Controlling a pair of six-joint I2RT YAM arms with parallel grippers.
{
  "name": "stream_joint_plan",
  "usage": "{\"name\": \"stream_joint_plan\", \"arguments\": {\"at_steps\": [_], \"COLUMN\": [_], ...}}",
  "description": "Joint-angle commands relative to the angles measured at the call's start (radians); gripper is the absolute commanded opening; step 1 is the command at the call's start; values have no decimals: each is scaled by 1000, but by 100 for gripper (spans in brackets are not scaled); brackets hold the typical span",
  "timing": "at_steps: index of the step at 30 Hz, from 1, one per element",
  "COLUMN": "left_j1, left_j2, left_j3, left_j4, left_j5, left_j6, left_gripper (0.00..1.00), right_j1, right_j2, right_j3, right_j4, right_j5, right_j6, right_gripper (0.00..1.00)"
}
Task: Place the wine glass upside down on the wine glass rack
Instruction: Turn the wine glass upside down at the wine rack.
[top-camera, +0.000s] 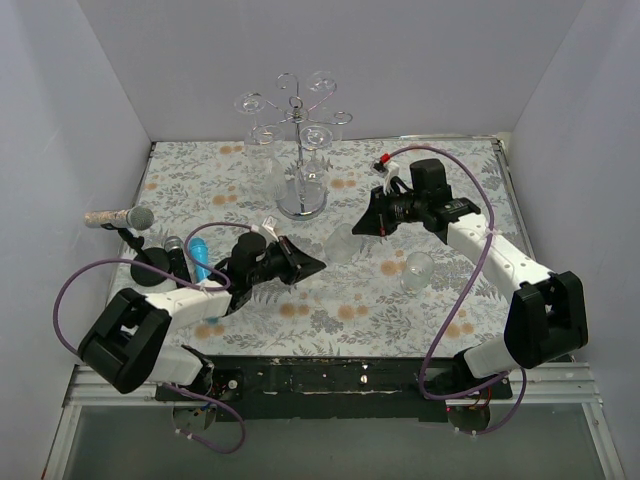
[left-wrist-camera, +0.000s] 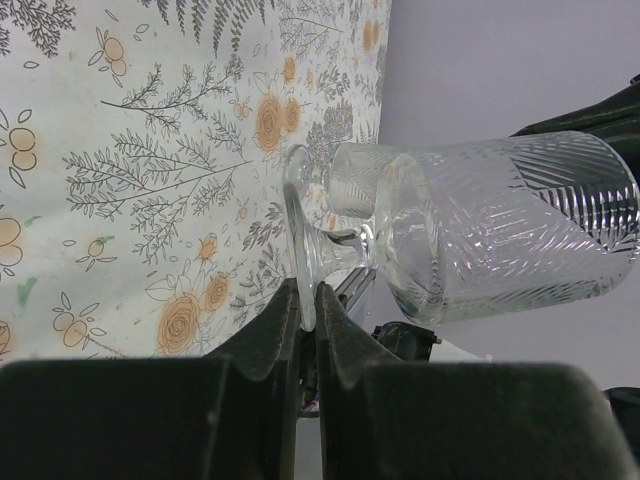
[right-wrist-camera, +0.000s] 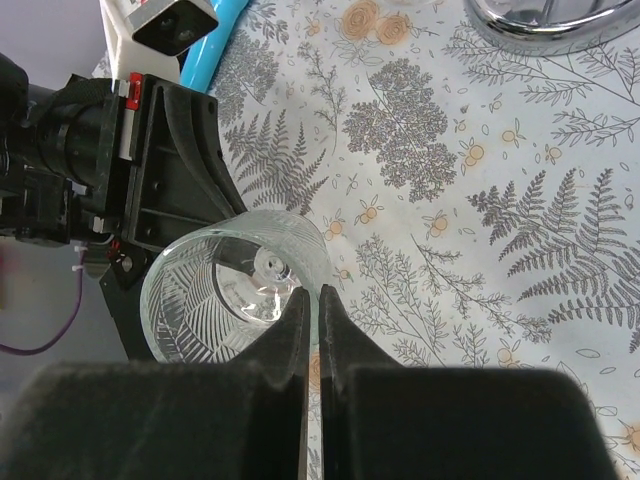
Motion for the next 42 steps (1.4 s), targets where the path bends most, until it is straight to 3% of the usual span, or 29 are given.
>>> {"name": "stream_joint_plan", "arguments": {"at_steps": [1,3,4,6,10,16,24,31,42], "left_j1": [-5,-5,-5,-5,-5,-5,-5,-7,-11], "left_j2": [-67,-94,-109,-140,-209,-287,-429,-536,-579], "left_j3": [-19,-33,-37,-39,-33,-31,4,59,238], "left_j4": [-8,-23,-39,-69,-143,-244,-456,-597,-651], "left_j5": [-36,-53,-69,-85,-129,-172,-255,-310,-327], "left_j6": [56,68,81,110,174,262,519,765,1139], "left_gripper": [0,0,0,0,0,0,0,0,0], "right_j1": [11,9,9,8,9,11,-47,-247,-337], "right_j2": [-35,-39,-39,-43,-42,-57,-112,-154,-204], "right_j3": [-7,-11,-14,-20,-25,-23,38,7,-37], "right_j4": [61,61,63,68,63,35,-121,-95,-71], "right_j5": [-87,-95,-102,-106,-109,-98,-167,-276,-297], "right_j6": [14,8,3,-3,-25,-90,-439,-437,-453], "right_gripper": [4,11,22,32,45,51,62,63,62]}}
